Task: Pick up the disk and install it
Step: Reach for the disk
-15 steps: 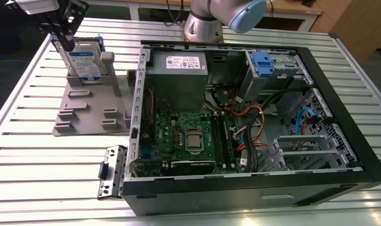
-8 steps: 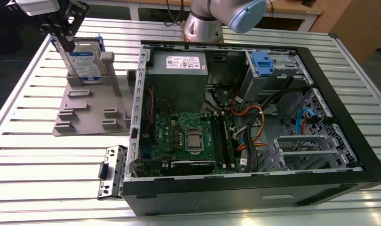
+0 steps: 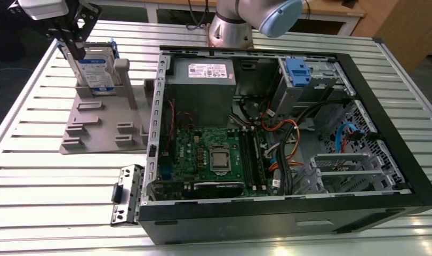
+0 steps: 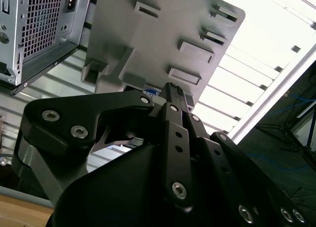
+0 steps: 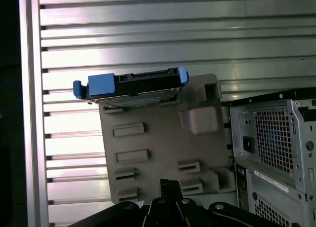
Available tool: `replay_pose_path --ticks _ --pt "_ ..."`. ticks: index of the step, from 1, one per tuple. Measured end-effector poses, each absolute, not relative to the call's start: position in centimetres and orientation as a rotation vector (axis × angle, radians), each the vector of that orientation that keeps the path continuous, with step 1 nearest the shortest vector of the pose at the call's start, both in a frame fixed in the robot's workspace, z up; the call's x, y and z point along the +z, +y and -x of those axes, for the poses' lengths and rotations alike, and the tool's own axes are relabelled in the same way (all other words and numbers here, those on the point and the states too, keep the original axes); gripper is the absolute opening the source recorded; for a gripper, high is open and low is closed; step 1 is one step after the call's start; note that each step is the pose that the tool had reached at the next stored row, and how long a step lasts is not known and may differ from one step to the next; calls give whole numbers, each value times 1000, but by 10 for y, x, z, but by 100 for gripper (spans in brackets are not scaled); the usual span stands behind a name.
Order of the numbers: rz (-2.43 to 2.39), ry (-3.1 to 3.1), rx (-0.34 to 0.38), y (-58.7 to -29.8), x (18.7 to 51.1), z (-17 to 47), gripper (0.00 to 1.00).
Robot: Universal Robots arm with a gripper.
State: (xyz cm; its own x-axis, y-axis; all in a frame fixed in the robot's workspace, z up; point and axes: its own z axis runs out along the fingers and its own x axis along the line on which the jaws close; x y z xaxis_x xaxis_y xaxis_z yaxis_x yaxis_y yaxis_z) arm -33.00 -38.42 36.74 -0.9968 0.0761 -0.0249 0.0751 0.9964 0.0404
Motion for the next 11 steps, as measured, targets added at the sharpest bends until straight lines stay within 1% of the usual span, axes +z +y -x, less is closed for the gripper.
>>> replay_pose_path --ticks 11 --pt "-118 3112 61 -384 364 330 10"
